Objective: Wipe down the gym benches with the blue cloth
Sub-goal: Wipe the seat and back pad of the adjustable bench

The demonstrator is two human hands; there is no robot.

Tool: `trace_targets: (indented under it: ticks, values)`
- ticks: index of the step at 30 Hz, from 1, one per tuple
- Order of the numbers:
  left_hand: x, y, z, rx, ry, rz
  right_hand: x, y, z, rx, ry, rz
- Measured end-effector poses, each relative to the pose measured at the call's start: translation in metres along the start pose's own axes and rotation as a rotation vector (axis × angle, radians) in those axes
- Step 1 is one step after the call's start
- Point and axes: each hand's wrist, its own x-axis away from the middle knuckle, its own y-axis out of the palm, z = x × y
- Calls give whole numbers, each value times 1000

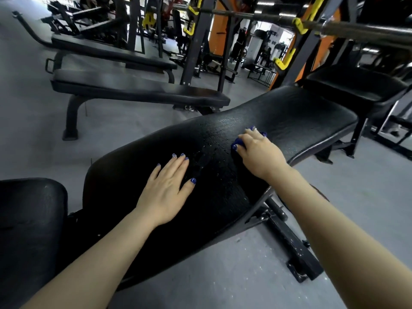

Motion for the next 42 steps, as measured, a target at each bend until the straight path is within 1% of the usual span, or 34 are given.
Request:
trace_targets:
  ticks: [4, 8, 11, 14, 16, 18, 20, 23, 27, 30, 33, 37, 40, 42]
  values:
    - [1, -3, 2, -8, -8, -31, 53, 4, -35, -12, -90, 9]
    - [4, -5, 5, -2, -26, -18, 89, 6, -68, -49, -171, -24]
    - [20, -12, 4, 23, -15, -44, 101, 2, -73, -73, -137, -51]
    - [51, -20, -10, 8, -4, -54, 106, 2, -77, -79, -90, -117]
    - [71, -22, -22, 1, -14, -109, 107, 3, -82, -58, -54, -131]
    - [84, -22, -30, -4, -23, -148, 108, 4, -87, -17, -16, -92]
    - [90, -20, -34, -12, -14, -133, 109, 4, -94, 42, 27, -23]
    - [93, -16, -34, -11, -15, -97, 113, 5, -107, 94, 97, 5]
    - [90, -15, -35, -13, -25, -104, 119, 12, -103, 129, 27, 36]
    - [91, -16, -31, 11, -36, -90, 122, 9, -95, 100, 18, 10]
    - [92, -20, -31, 19, -28, -75, 103, -3, -89, 75, 45, -39]
    - [88, -25, -33, 18, -4, -51, 42, -7, -71, 112, 108, -53]
    - [87, -24, -41, 33, 41, -3, -14, 6, -62, 120, 240, 0]
    - [90, -22, -45, 32, 64, 9, -48, 15, -69, 136, 342, 32]
